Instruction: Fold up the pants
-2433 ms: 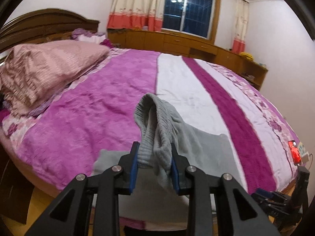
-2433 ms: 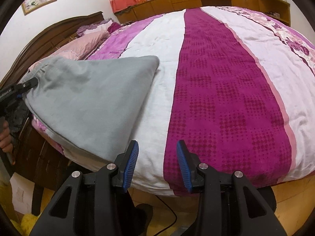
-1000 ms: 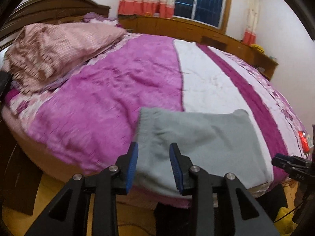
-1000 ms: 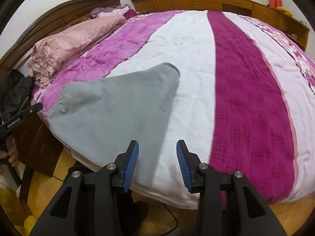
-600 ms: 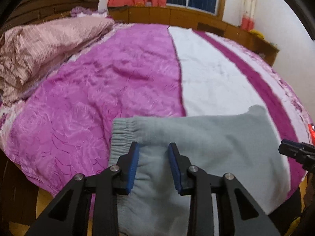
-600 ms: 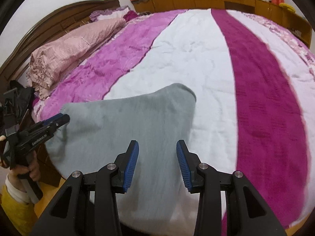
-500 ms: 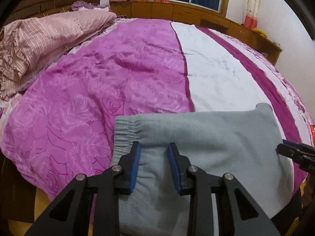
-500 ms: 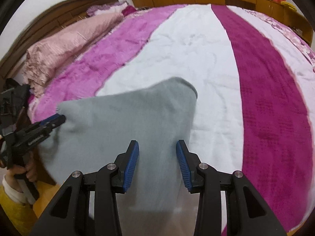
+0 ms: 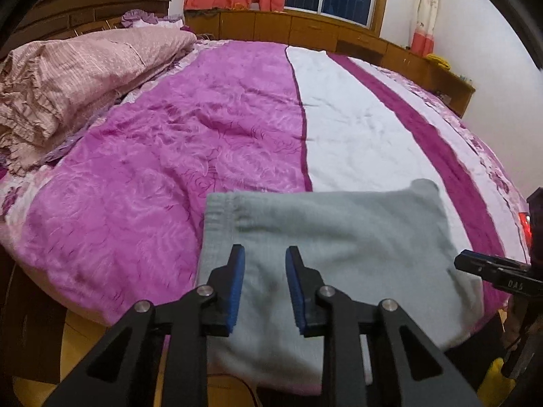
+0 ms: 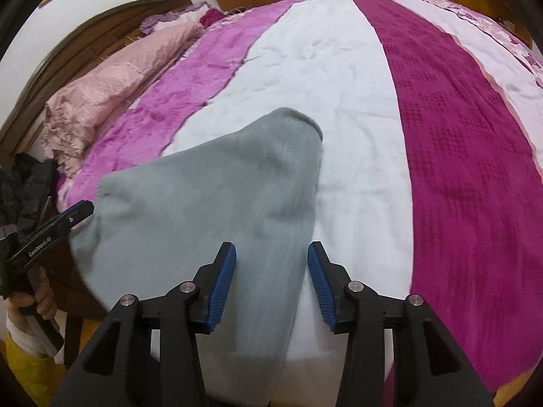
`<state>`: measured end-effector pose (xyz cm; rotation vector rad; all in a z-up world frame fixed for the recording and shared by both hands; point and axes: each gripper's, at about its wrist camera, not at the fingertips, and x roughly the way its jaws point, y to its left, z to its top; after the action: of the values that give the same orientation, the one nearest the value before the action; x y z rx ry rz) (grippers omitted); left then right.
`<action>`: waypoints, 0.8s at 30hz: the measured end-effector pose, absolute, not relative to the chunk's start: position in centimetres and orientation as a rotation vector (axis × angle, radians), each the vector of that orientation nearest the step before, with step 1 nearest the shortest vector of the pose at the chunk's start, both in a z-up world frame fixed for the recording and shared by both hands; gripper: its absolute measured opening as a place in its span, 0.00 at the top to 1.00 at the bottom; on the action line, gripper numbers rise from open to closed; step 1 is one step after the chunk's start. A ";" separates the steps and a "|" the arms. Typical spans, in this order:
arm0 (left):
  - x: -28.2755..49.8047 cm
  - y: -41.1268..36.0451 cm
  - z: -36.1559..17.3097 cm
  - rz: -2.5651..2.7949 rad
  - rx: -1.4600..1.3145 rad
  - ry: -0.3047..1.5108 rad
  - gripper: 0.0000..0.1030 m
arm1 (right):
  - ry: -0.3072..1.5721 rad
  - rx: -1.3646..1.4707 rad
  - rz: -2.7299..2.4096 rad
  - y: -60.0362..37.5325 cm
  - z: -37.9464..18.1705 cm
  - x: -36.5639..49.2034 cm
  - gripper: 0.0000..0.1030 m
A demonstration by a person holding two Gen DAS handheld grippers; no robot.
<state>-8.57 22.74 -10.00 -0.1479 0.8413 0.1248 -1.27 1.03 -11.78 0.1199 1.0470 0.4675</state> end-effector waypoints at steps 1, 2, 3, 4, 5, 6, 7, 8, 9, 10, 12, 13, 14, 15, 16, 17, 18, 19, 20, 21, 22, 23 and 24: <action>-9.2 22.6 -9.9 0.120 -0.151 0.845 0.75 | 1.040 0.121 0.474 0.8 -11.5 -2.0 0.63; -9.8 22.4 -9.9 0.116 -0.156 0.853 0.75 | 1.034 0.123 0.477 0.6 -11.3 -2.7 0.63; -10.4 22.3 -10.1 0.117 -0.159 0.863 0.75 | 1.030 0.126 0.477 0.5 -11.2 -3.2 0.63; -10.9 22.2 -10.5 0.123 -0.158 0.871 0.75 | 1.029 0.129 0.476 0.3 -11.2 -3.7 0.63; -11.1 22.1 -10.9 0.132 -0.153 0.879 0.75 | 1.032 0.133 0.474 0.1 -11.4 -4.0 0.63; -11.3 22.1 -11.4 0.144 -0.149 0.890 0.75 | 1.037 0.134 0.470 0.0 -11.6 -4.2 0.63; -11.4 22.1 -12.3 0.156 -0.148 0.911 0.75 | 1.052 0.135 0.460 -0.1 -12.1 -4.4 0.63; -11.5 22.1 -12.8 0.153 -0.148 0.917 0.75 | 1.067 0.141 0.451 -0.2 -12.5 -4.5 0.63; -11.5 22.2 -13.6 0.148 -0.144 0.925 0.75 | 1.080 0.154 0.451 -0.3 -13.1 -4.6 0.63; -11.4 22.2 -14.0 0.149 -0.136 0.932 0.75 | 1.087 0.163 0.451 -0.4 -13.5 -4.7 0.63; -11.4 22.2 -14.3 0.150 -0.136 0.932 0.75 | 1.089 0.166 0.446 -0.4 -14.1 -5.0 0.63; -11.4 22.2 -14.1 0.151 -0.138 0.929 0.75 | 1.079 0.155 0.448 -0.3 -14.2 -5.2 0.63; -11.5 22.2 -13.9 0.152 -0.140 0.927 0.75 | 1.078 0.146 0.448 -0.2 -14.2 -5.3 0.63; -11.6 22.3 -13.7 0.153 -0.145 0.925 0.75 | 1.079 0.142 0.447 -0.2 -14.2 -5.5 0.63; -11.7 22.3 -13.4 0.155 -0.155 0.922 0.75 | 1.082 0.142 0.445 -0.2 -14.3 -5.6 0.63; -11.9 22.3 -13.2 0.156 -0.159 0.918 0.75 | 1.086 0.143 0.443 -0.2 -14.3 -5.6 0.63; -12.1 22.2 -12.9 0.160 -0.159 0.914 0.75 | 1.091 0.145 0.442 -0.2 -14.3 -5.7 0.63; -12.2 22.1 -12.5 0.168 -0.154 0.910 0.75 | 1.096 0.149 0.439 -0.3 -14.1 -5.7 0.63; -12.4 21.8 -12.2 0.171 -0.144 0.904 0.75 | 1.099 0.155 0.437 -0.4 -13.9 -5.7 0.63; -12.5 21.6 -11.8 0.170 -0.135 0.897 0.75 | 1.095 0.165 0.435 -0.4 -13.6 -5.6 0.63; -12.7 21.1 -11.3 0.158 -0.124 0.884 0.75 | 1.078 0.180 0.437 -0.5 -13.1 -5.6 0.63; -12.8 20.7 -11.0 0.144 -0.121 0.879 0.75 | 1.057 0.190 0.438 -0.4 -12.6 -5.4 0.63; -12.8 20.3 -10.7 0.132 -0.122 0.878 0.75 | 1.041 0.193 0.435 -0.3 -12.2 -5.2 0.63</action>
<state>-12.83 20.29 -10.71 -0.1217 0.8776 0.1318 -5.17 -0.33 -12.22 0.1933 1.0406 0.4348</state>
